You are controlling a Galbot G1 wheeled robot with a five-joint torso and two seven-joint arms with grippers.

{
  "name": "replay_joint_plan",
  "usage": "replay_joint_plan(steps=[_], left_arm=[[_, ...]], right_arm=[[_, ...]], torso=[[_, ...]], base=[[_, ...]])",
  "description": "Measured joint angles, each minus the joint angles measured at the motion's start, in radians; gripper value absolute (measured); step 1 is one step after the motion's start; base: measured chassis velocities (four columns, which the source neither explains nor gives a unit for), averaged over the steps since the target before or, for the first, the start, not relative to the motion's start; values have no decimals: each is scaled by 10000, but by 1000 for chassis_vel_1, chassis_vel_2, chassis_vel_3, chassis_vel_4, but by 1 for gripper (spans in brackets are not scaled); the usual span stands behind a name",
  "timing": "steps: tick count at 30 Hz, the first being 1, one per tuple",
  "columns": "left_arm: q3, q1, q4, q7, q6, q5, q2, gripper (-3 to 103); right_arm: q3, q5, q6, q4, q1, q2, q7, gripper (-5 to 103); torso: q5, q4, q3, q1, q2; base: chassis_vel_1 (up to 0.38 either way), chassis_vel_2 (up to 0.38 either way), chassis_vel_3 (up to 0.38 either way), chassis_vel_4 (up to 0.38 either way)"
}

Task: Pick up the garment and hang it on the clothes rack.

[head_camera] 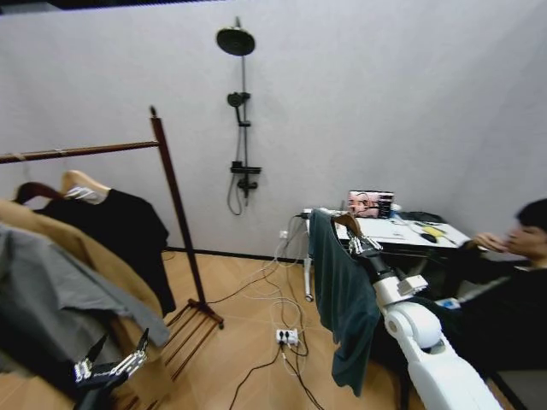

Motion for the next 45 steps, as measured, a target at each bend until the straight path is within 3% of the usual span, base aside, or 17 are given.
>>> replay_joint_plan(steps=[6, 13, 28, 35, 41, 45], left_arm=[[0, 0, 0, 0, 0, 0, 0, 100], [0, 0, 0, -1, 0, 0, 0, 100], [0, 0, 0, -1, 0, 0, 0, 100], [-1, 0, 0, -2, 0, 0, -1, 100], [1, 0, 0, 0, 0, -1, 0, 100], [0, 0, 0, -1, 0, 0, 0, 100]], right_arm=[[33, -10, -210, 456, -129, 72, 183, 10], [498, 59, -1032, 2017, -1041, 417, 743, 10], [698, 110, -799, 2484, -1446, 291, 702, 10], [807, 50, -888, 1697, -608, -53, 681, 10], [288, 405, -894, -172, 1309, -801, 174, 10], [-20, 472, -833, -953, 2153, -920, -44, 10]], torso=[[3, 1, 1, 0, 0], [0, 0, 0, -1, 0], [0, 0, 0, -2, 1], [2, 3, 0, -2, 1], [2, -4, 1, 0, 0], [3, -3, 2, 0, -1]], base=[[129, 127, 117, 129], [140, 124, 129, 123], [130, 122, 123, 124], [111, 115, 121, 109], [30, 35, 22, 42], [0, 0, 0, 0]])
